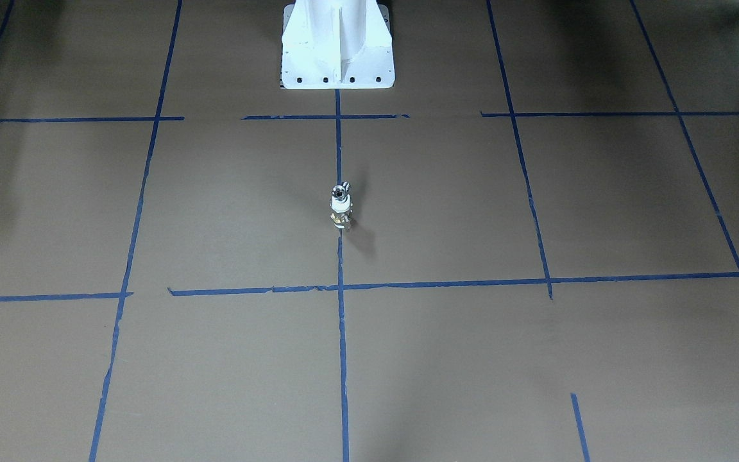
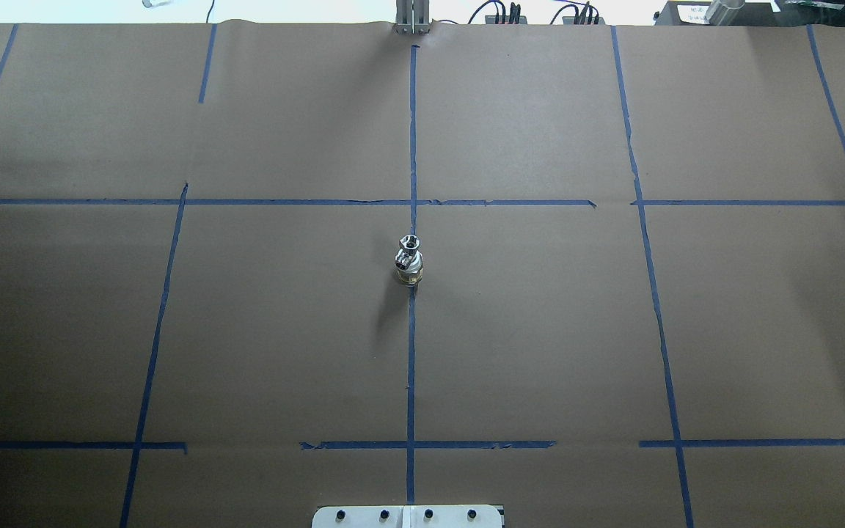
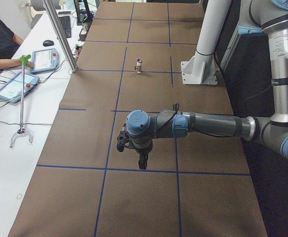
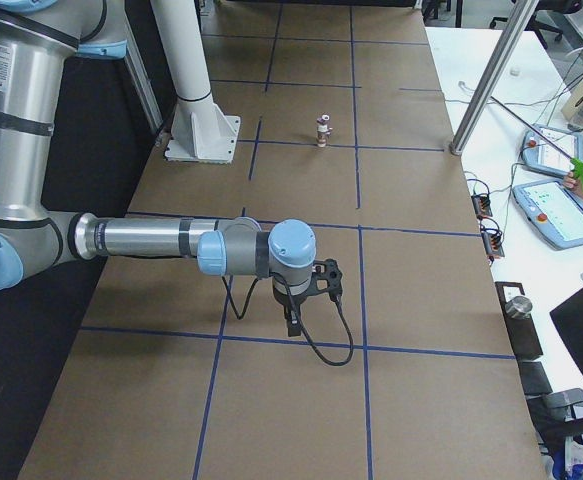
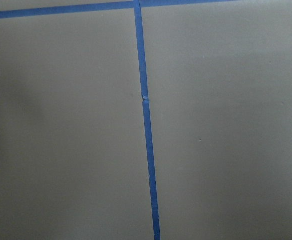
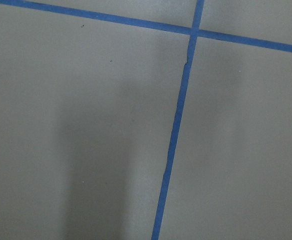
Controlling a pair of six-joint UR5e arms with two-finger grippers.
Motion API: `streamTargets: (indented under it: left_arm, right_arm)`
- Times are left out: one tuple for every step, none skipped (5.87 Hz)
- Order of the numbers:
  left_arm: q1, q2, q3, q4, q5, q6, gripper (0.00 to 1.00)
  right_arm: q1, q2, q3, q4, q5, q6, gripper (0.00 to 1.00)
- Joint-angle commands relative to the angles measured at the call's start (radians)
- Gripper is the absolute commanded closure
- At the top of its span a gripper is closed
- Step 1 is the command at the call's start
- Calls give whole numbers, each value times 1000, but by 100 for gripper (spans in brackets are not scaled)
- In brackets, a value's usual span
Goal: Assemble PPR valve and pipe with both arms
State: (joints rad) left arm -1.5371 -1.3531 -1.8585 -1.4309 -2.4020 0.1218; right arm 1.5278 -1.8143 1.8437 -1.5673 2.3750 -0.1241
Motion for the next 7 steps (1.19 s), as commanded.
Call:
streamTargets:
  left_arm:
    - [0,-3,-8,-2,-2,2,0]
    - [0,-6,-8,0,-3,2,0]
    - [0,-9,11,0,0,-2,0]
    - [-6,-27,33,0,7,-4,0]
    - [-46,-27,29,1,15,-4,0]
    - [-46,-31,30,0,86,-2,0]
    - [-44,-35,35,0,119,2,0]
  right_arm:
    - [0,3,0,0,1,0,0]
    - [0,1,8,1,7,0,0]
    - [0,1,6,1,6,0,0]
    - [0,0,5,1,3,0,0]
    - [0,-2,6,1,3,0,0]
    - [0,0,2,0,4,0,0]
    - [0,0,3,0,6,1,0]
